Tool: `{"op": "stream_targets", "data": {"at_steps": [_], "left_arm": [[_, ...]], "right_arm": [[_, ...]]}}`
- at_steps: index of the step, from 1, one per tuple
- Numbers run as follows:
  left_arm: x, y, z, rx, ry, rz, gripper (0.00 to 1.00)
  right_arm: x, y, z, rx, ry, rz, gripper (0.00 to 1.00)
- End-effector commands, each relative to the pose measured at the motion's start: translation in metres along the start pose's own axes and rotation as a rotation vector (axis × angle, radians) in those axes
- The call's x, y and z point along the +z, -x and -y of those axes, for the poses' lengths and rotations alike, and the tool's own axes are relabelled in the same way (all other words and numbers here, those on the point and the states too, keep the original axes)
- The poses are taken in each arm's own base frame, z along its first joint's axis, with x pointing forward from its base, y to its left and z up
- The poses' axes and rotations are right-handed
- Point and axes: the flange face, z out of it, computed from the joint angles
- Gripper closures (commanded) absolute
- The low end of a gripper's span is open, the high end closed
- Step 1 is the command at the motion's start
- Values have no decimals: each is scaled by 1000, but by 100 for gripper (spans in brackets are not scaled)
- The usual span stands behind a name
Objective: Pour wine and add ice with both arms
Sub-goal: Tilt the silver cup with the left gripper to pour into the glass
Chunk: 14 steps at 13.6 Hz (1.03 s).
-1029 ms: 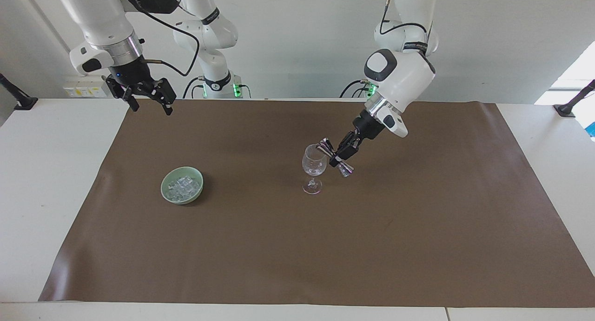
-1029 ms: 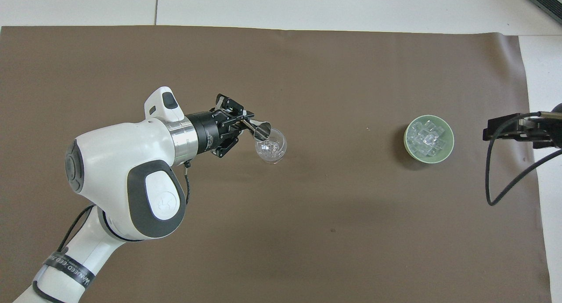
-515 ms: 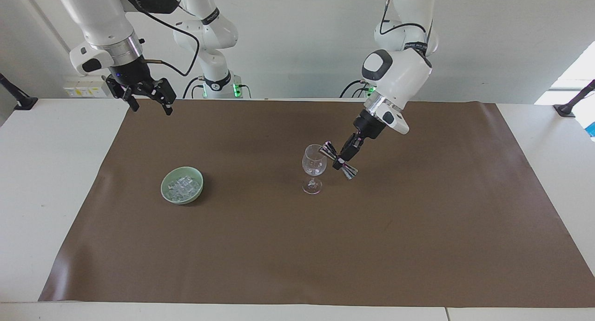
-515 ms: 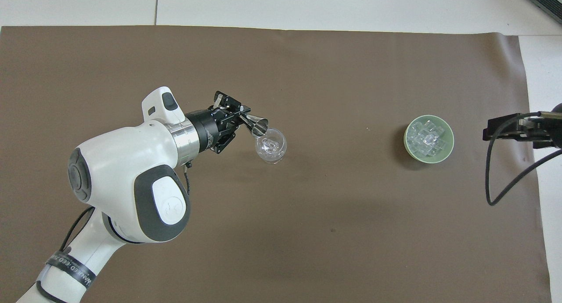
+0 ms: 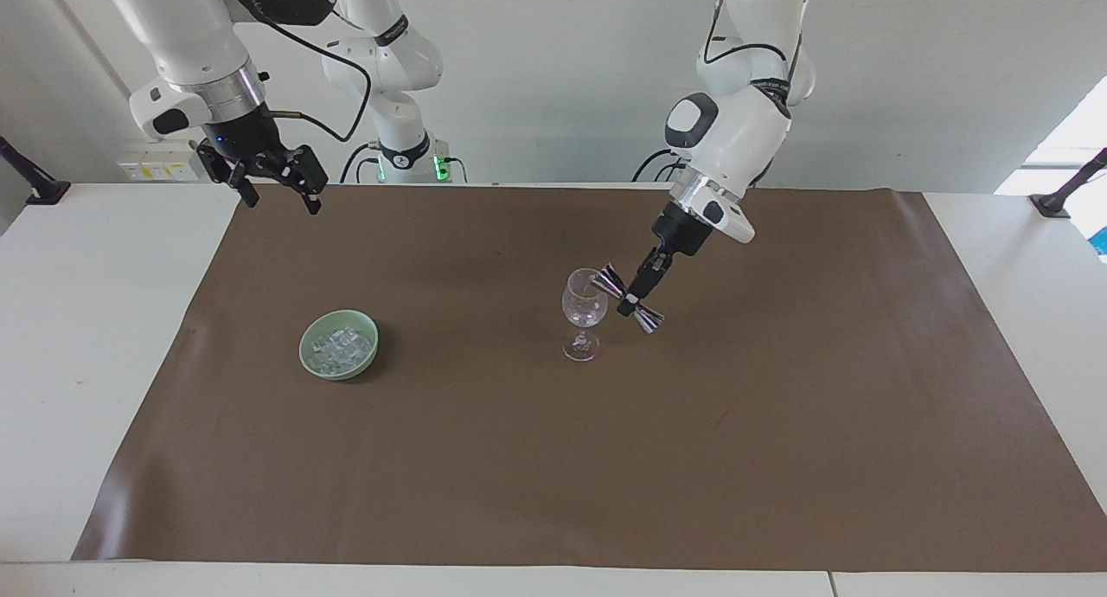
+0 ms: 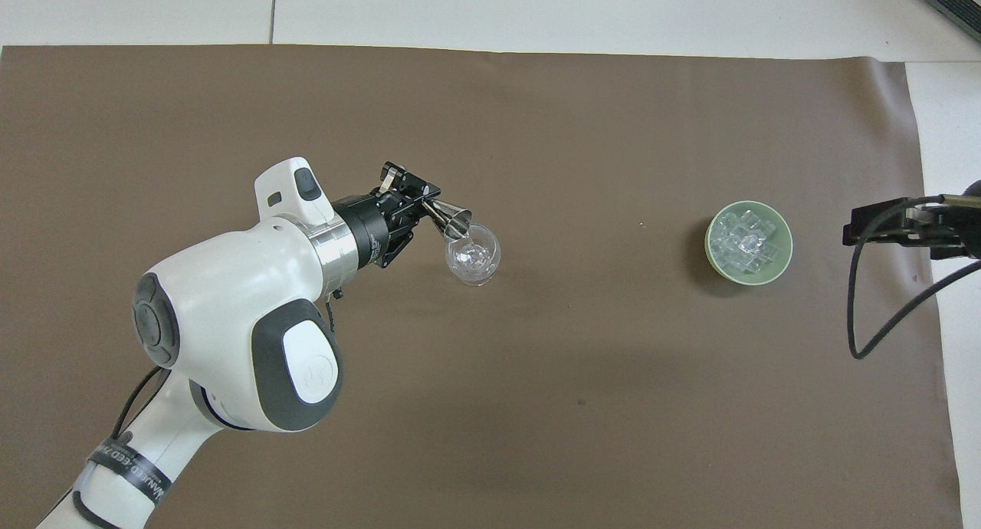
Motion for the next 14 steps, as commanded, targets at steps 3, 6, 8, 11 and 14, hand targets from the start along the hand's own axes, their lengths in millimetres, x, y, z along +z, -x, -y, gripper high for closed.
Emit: {"op": "stream_targets", "data": {"at_steps": [3, 6, 8, 11, 14], "left_arm": [[-3, 6, 1, 108, -9, -40, 100], [-2, 8, 0, 149, -17, -51, 100], [-1, 10, -1, 188, -27, -59, 100], [-2, 13, -4, 242, -32, -72, 100], [1, 12, -6, 252, -35, -76, 100]], "right_arm": [[-2, 6, -2, -22, 5, -1, 0], [-1, 5, -2, -22, 5, 1, 0], [-2, 6, -2, -22, 5, -1, 0], [-2, 6, -2, -22, 5, -1, 0], [-2, 6, -2, -22, 5, -1, 0]]}}
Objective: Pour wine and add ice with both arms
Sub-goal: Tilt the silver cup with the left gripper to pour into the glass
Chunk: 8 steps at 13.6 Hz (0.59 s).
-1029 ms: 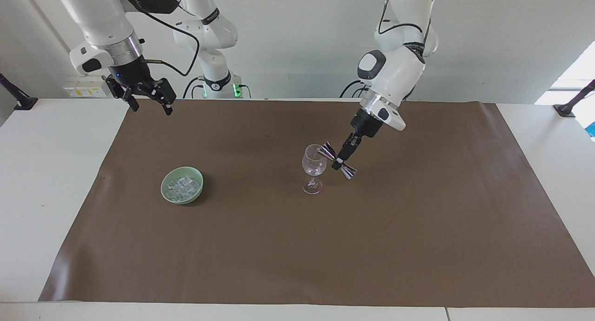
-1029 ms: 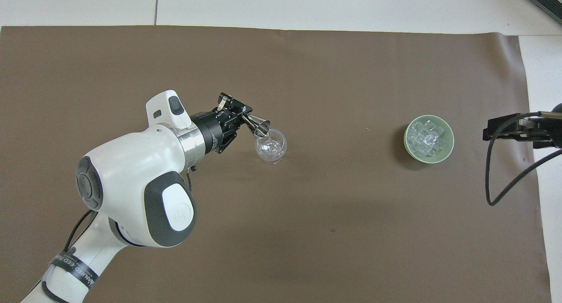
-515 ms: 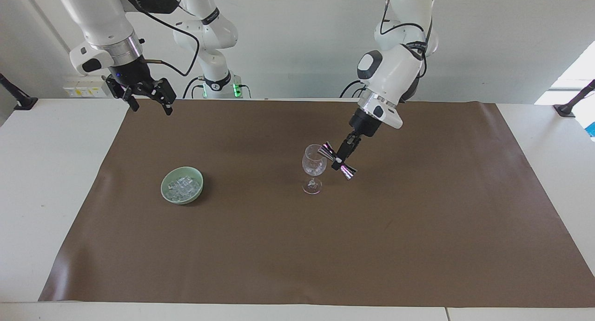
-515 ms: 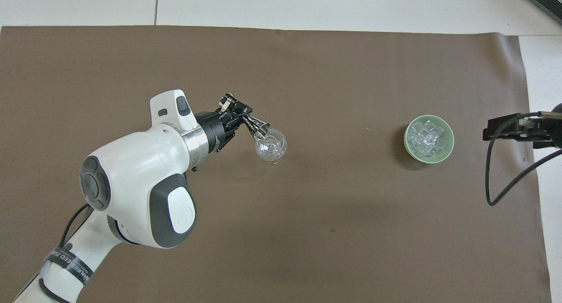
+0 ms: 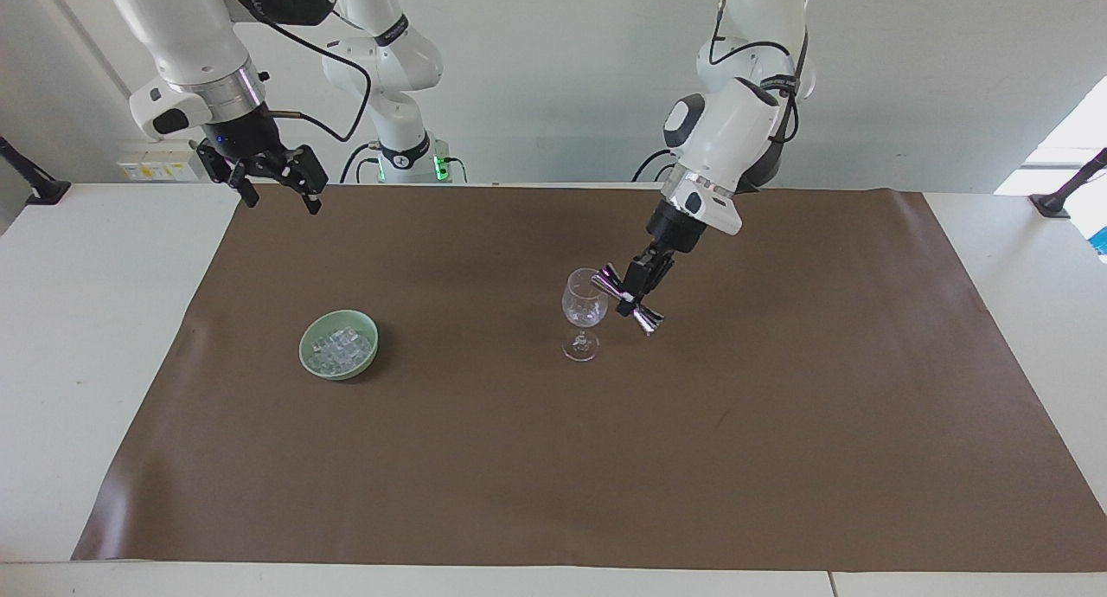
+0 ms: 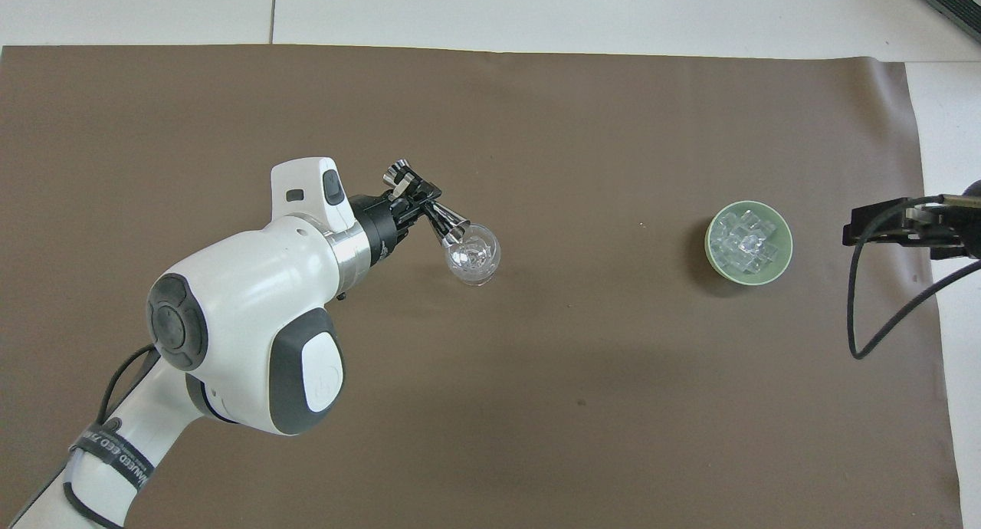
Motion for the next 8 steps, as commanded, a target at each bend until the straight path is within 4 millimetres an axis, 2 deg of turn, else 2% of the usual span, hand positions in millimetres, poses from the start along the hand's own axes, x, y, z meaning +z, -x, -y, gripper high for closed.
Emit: {"op": "stream_targets", "data": {"at_steps": [1, 8], "left_arm": [[-1, 4, -2, 42, 9, -21, 100], [-3, 4, -14, 74, 69, -68, 100]], "right_arm": [[-1, 5, -2, -22, 5, 1, 0], [-2, 6, -2, -22, 5, -1, 0]]}}
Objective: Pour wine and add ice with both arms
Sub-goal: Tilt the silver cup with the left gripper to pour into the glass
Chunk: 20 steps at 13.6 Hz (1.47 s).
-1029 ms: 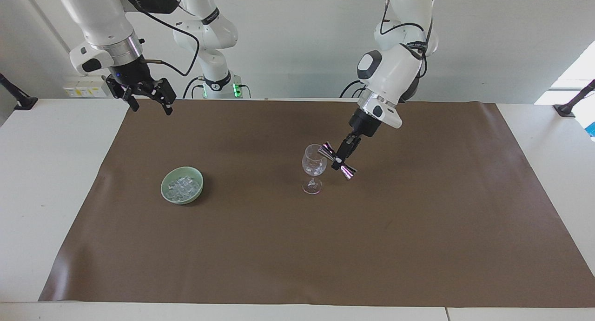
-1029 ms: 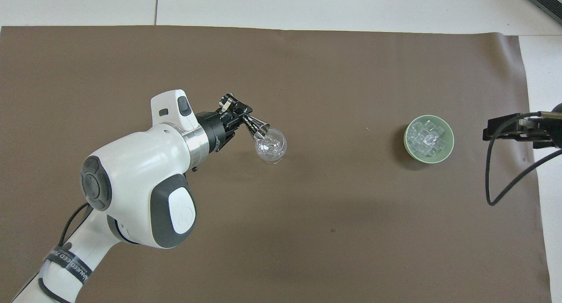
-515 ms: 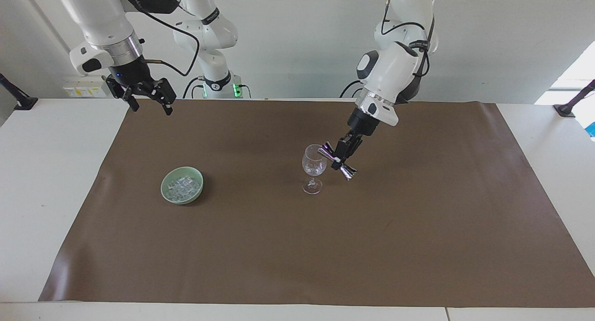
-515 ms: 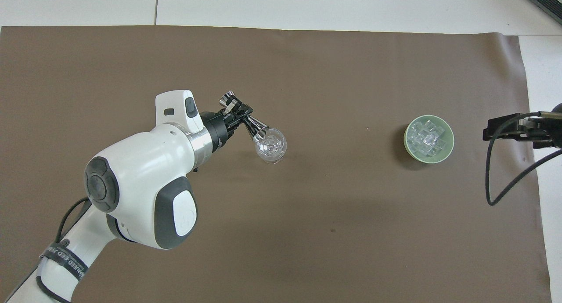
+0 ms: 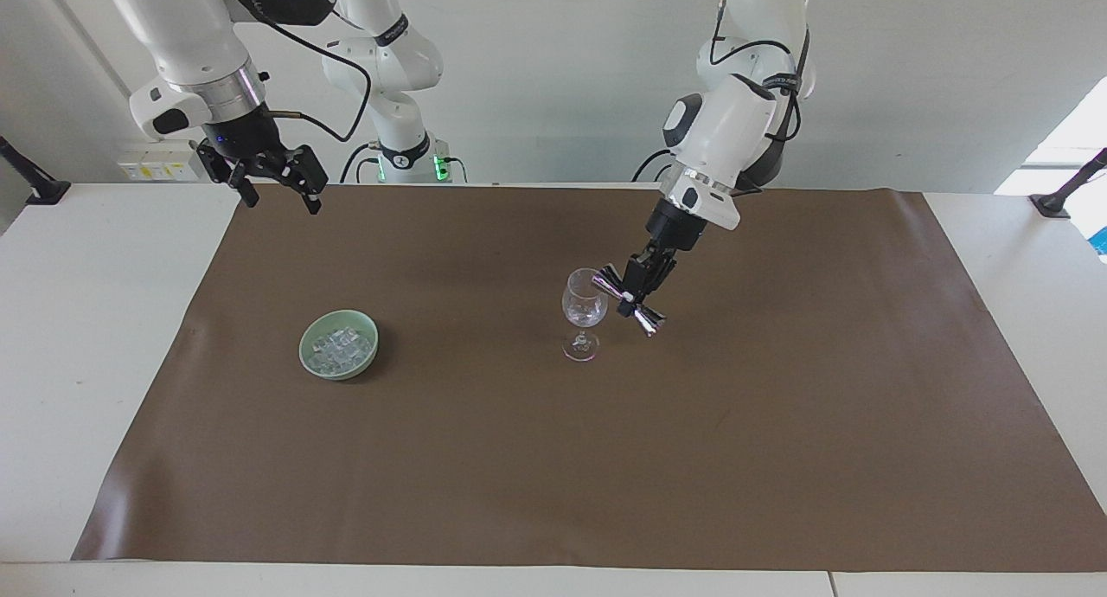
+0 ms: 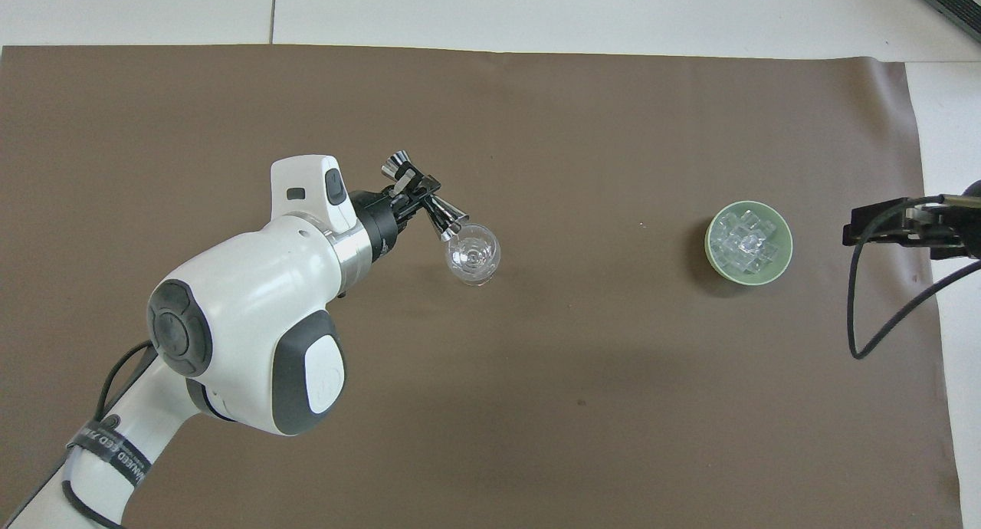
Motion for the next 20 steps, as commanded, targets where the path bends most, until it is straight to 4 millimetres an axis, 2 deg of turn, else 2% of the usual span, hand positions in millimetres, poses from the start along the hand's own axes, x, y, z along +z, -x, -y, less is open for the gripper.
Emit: {"op": "stream_targets", "data": {"at_steps": [1, 20], "left_arm": [[0, 3, -9, 26, 52, -40, 100], [5, 22, -22, 320, 9, -87, 100]], "right_arm": [[-2, 6, -2, -22, 5, -1, 0], [-2, 6, -2, -22, 5, -1, 0]]}}
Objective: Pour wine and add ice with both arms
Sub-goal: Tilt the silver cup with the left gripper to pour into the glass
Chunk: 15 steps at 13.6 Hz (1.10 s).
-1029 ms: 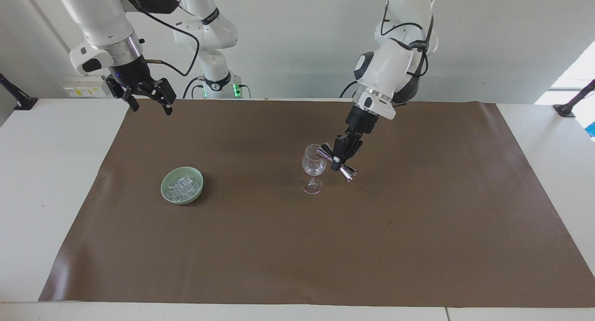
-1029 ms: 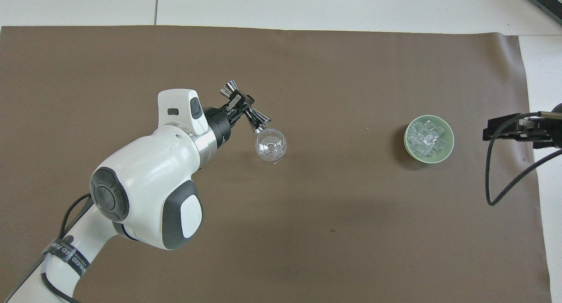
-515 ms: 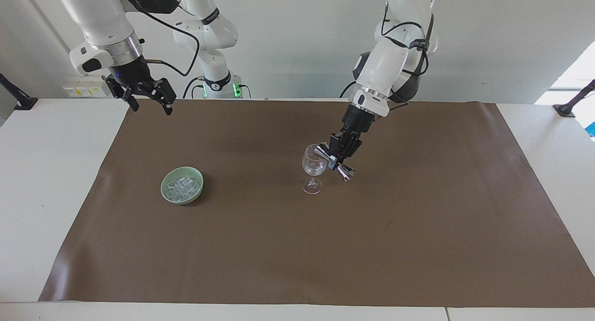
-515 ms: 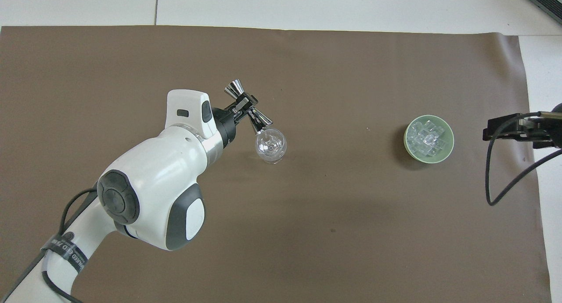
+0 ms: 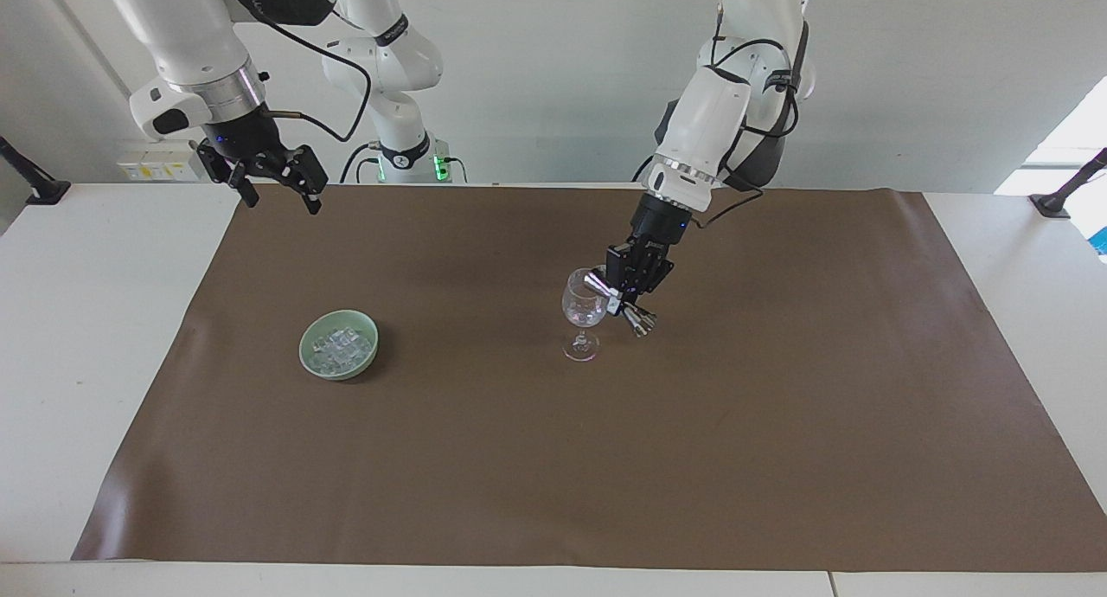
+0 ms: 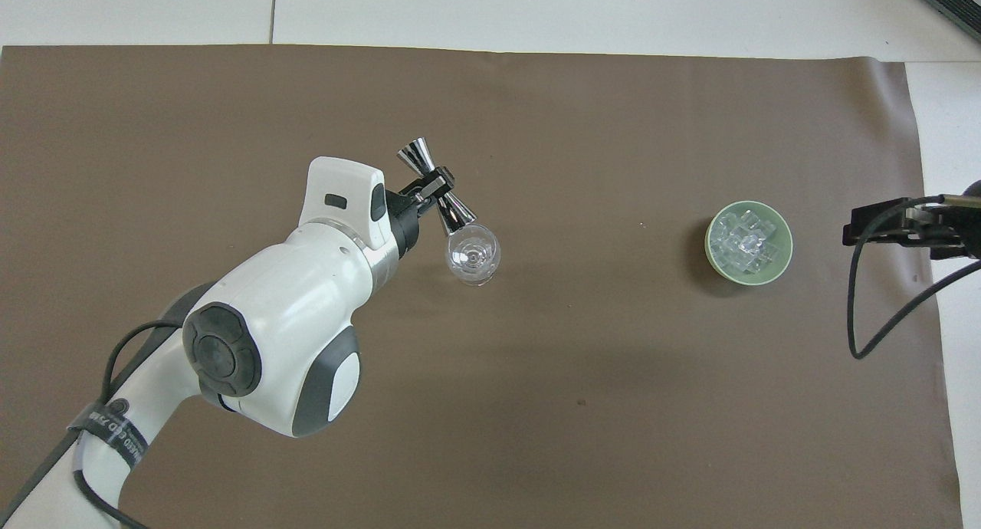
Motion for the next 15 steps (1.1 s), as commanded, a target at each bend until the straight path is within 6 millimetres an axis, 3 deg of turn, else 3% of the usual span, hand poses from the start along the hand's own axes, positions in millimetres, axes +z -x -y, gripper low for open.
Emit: {"op": "stream_targets", "data": {"at_steps": [1, 11, 15], "left_arm": [[2, 0, -7, 48, 5, -14, 100], [3, 3, -10, 109, -23, -11, 100], [1, -6, -9, 85, -32, -14, 100]], "right_arm": [[-2, 6, -2, -22, 5, -1, 0], [-1, 5, -2, -22, 5, 1, 0], [-2, 6, -2, -22, 5, -1, 0]]}}
